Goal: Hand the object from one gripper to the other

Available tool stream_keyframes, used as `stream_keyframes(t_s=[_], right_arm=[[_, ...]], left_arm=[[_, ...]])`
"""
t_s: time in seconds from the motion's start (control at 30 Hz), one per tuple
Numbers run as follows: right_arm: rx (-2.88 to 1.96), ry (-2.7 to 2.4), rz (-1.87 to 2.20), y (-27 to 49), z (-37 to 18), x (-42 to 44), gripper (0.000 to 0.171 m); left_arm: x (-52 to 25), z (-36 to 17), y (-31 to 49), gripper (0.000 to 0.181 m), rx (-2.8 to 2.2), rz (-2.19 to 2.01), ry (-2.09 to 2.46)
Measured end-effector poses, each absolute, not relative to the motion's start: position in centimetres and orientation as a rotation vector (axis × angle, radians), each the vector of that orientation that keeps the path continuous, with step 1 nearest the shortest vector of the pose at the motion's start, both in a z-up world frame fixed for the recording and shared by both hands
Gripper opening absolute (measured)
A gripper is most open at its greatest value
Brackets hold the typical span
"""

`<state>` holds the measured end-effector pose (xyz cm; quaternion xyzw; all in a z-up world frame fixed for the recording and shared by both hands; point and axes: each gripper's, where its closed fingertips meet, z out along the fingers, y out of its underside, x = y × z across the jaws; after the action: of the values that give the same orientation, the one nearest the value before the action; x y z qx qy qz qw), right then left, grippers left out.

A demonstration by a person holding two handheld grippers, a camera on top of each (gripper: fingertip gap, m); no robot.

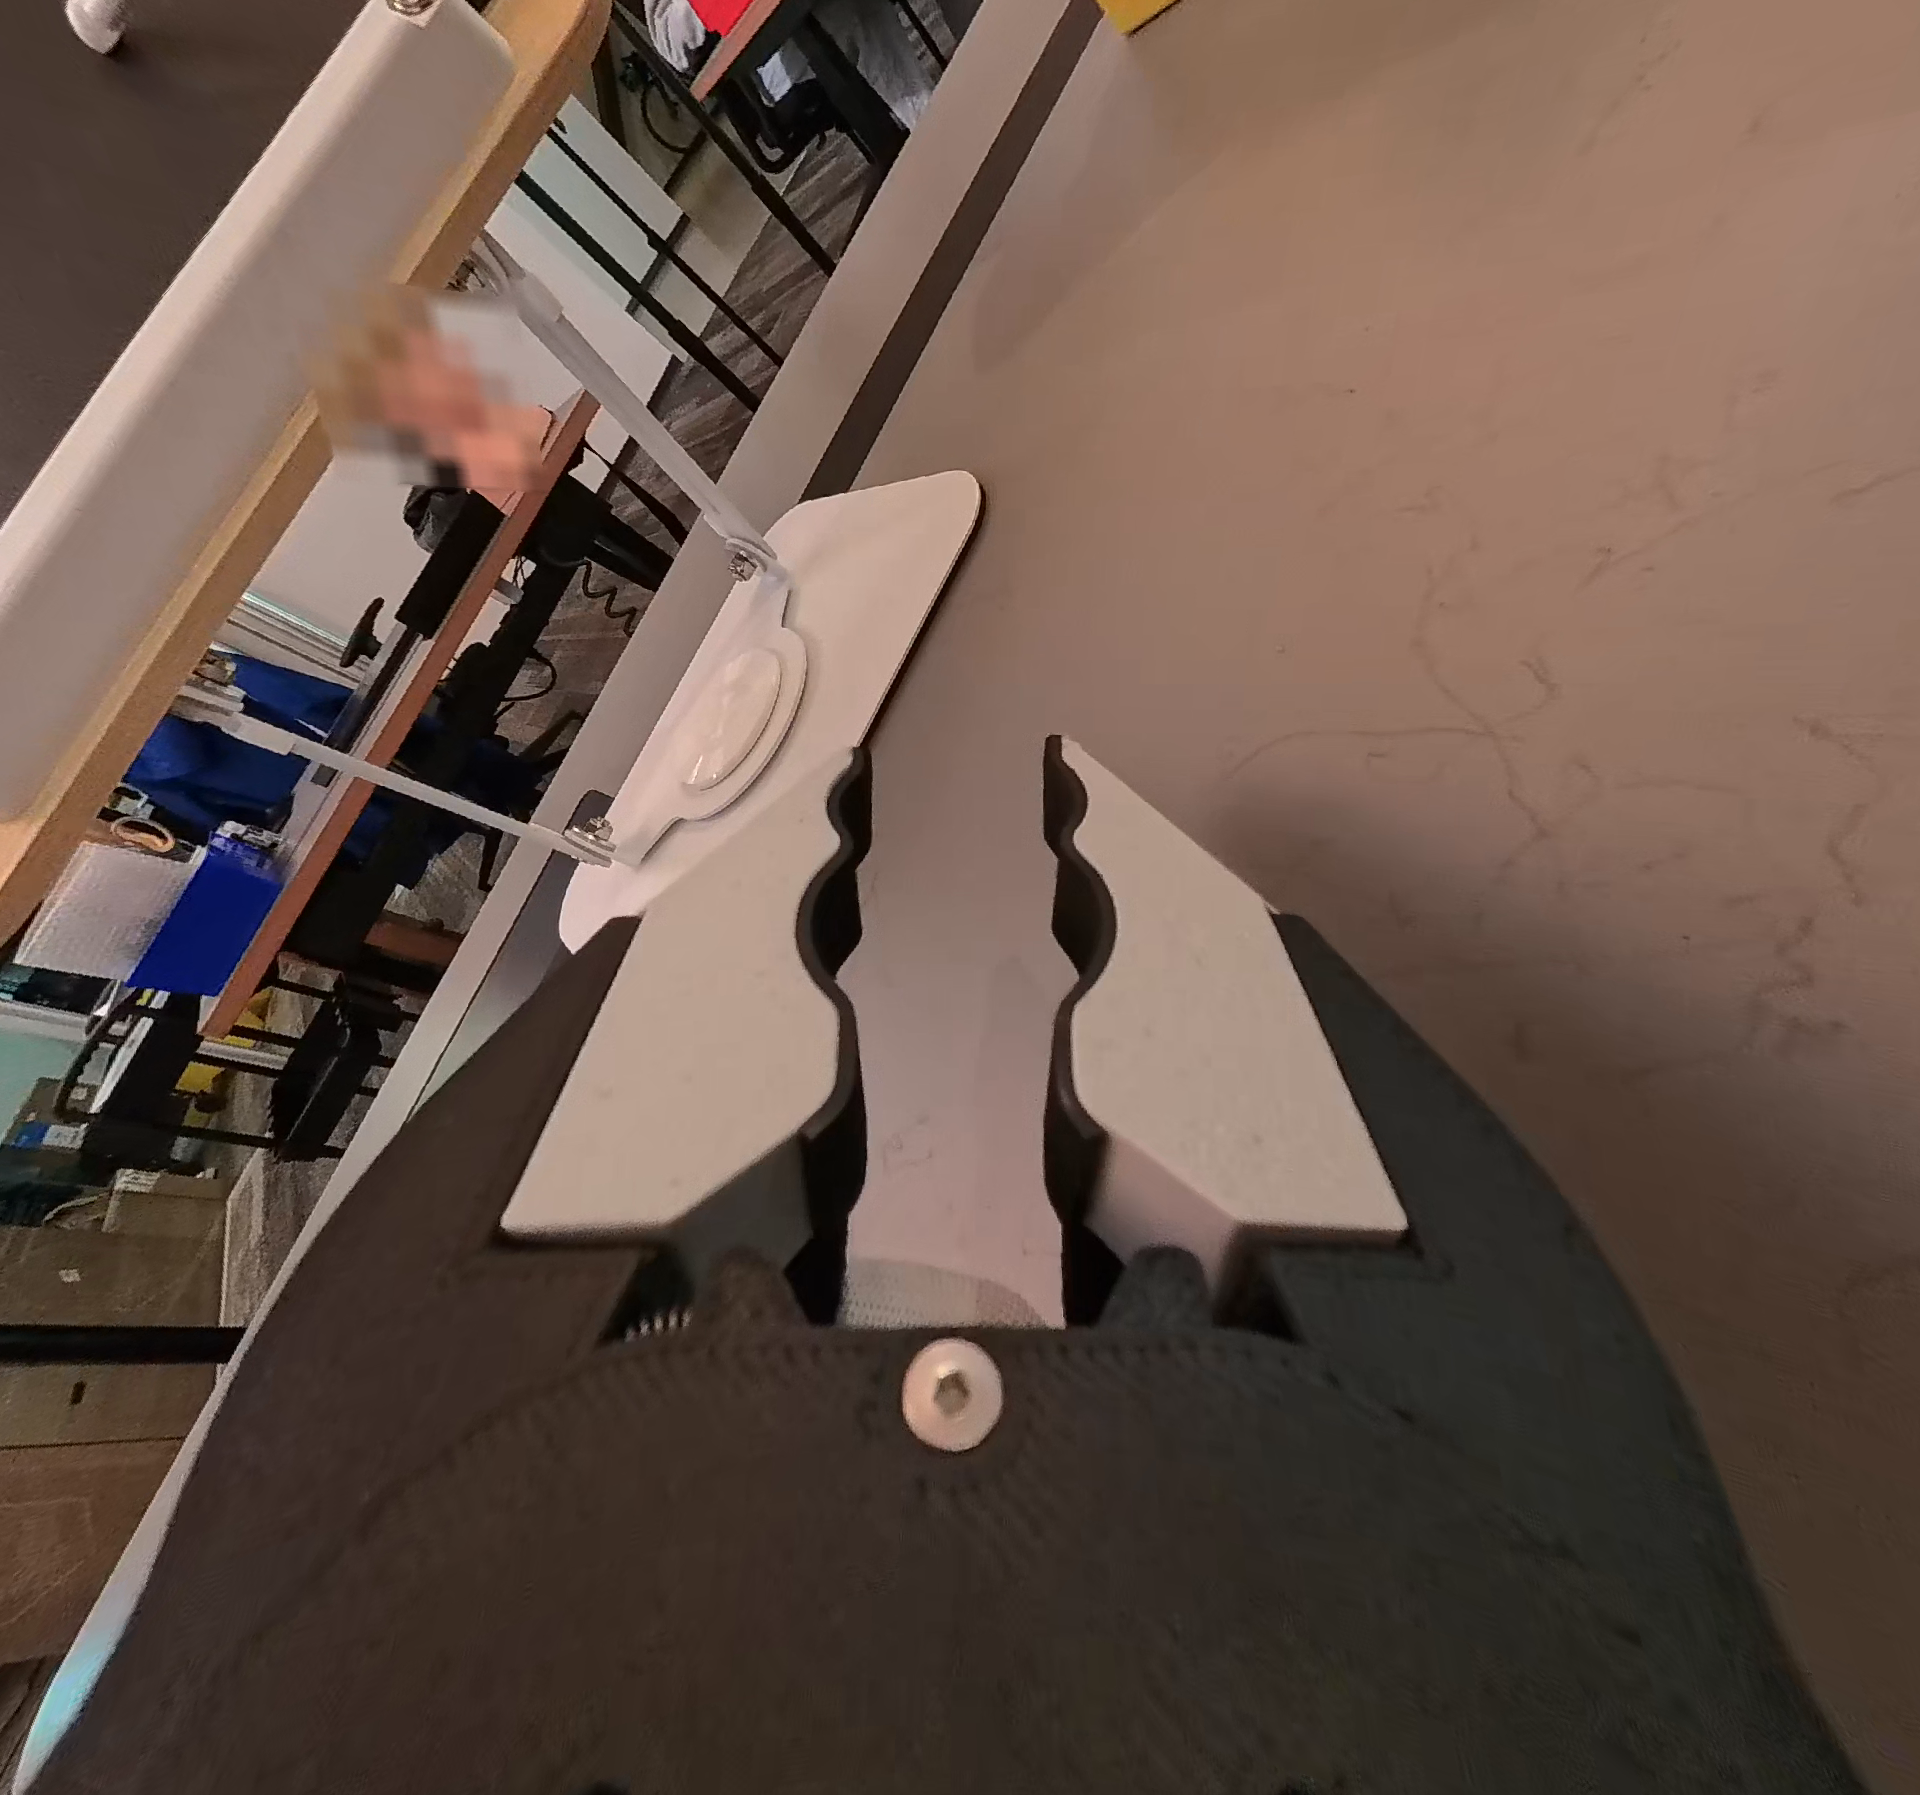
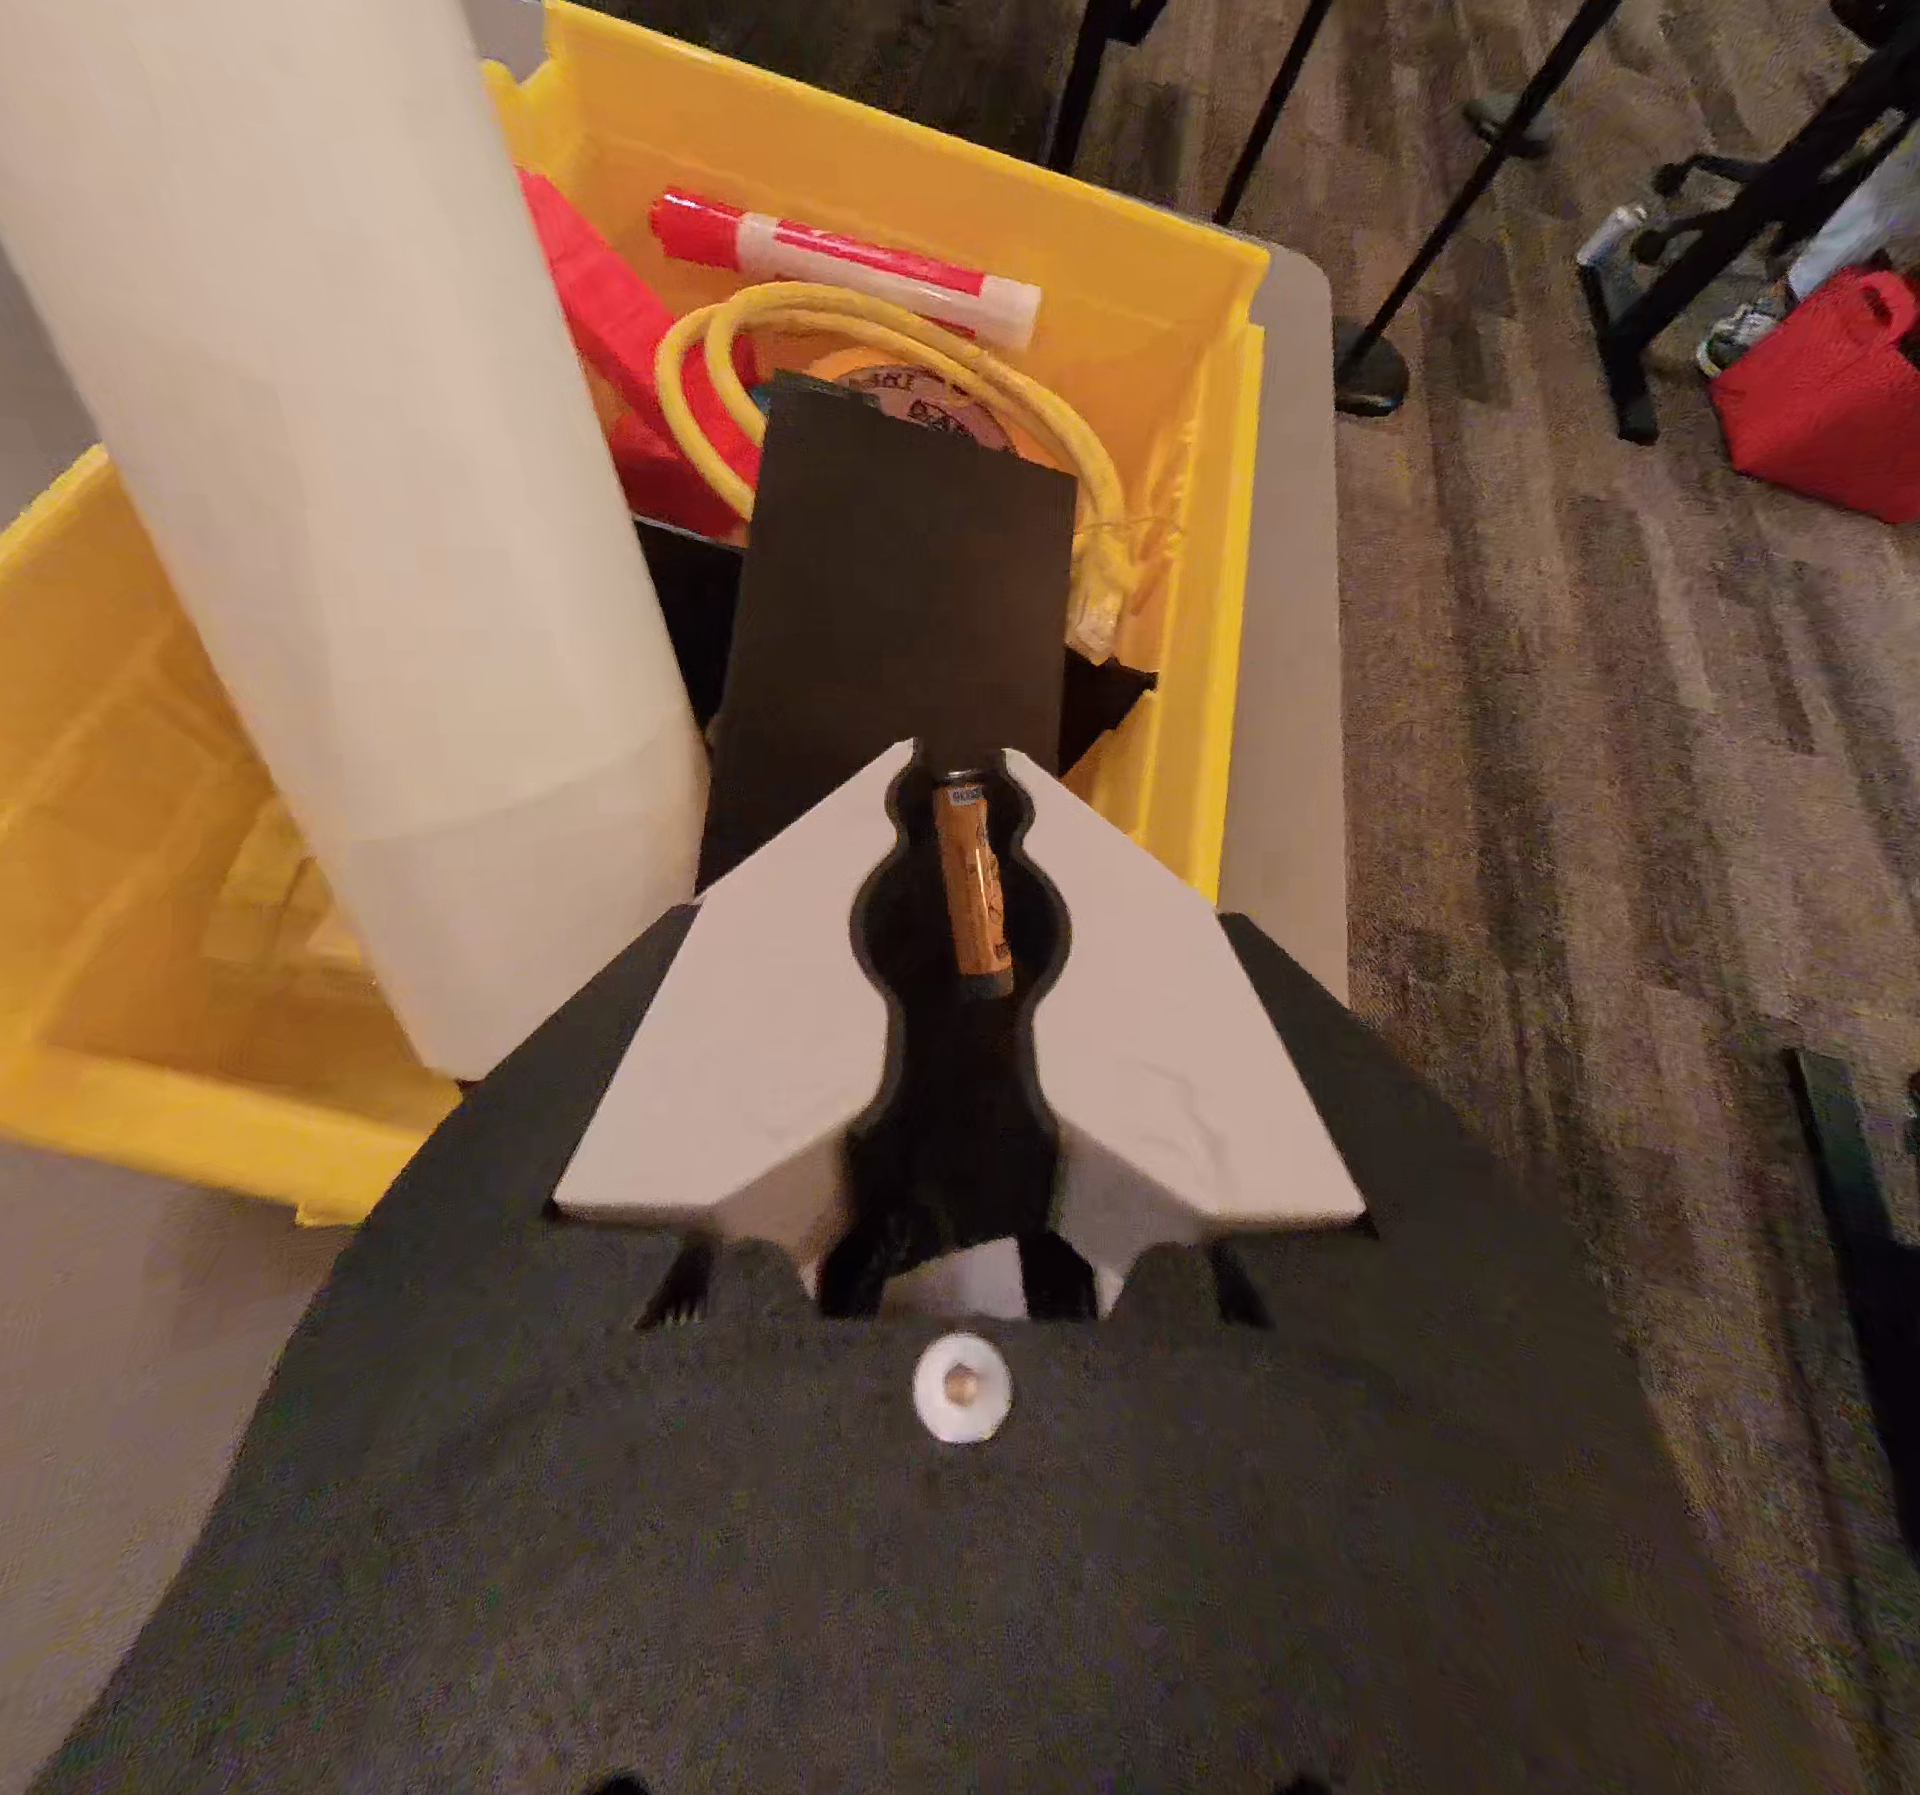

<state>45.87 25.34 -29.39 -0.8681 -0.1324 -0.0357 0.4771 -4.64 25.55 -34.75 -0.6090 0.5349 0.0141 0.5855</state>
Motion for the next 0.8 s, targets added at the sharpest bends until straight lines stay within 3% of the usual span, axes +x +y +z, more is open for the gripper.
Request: stream_keyframes(t_s=[0.1,0.2,0.4,0.8], right_arm=[[-2.196,-0.328,-0.244,25.5,-29.3,47.0,0.028],[-2.174,-0.311,-0.260,25.0,-27.9,47.3,0.030],[-1.979,-0.336,-0.236,22.1,-20.2,43.9,0.018],[-1.428,-0.782,0.206,20.6,-6.1,12.5,0.019]], left_arm=[[-4.6,-34.8,25.5,0.031,-1.422,0.028,1.248],[-4.6,-34.8,25.5,0.031,-1.423,0.022,1.250],[-4.6,-34.8,25.6,0.031,-1.427,0.023,1.249],[-5.8,-33.8,26.5,0.031,-1.447,0.025,1.176]])
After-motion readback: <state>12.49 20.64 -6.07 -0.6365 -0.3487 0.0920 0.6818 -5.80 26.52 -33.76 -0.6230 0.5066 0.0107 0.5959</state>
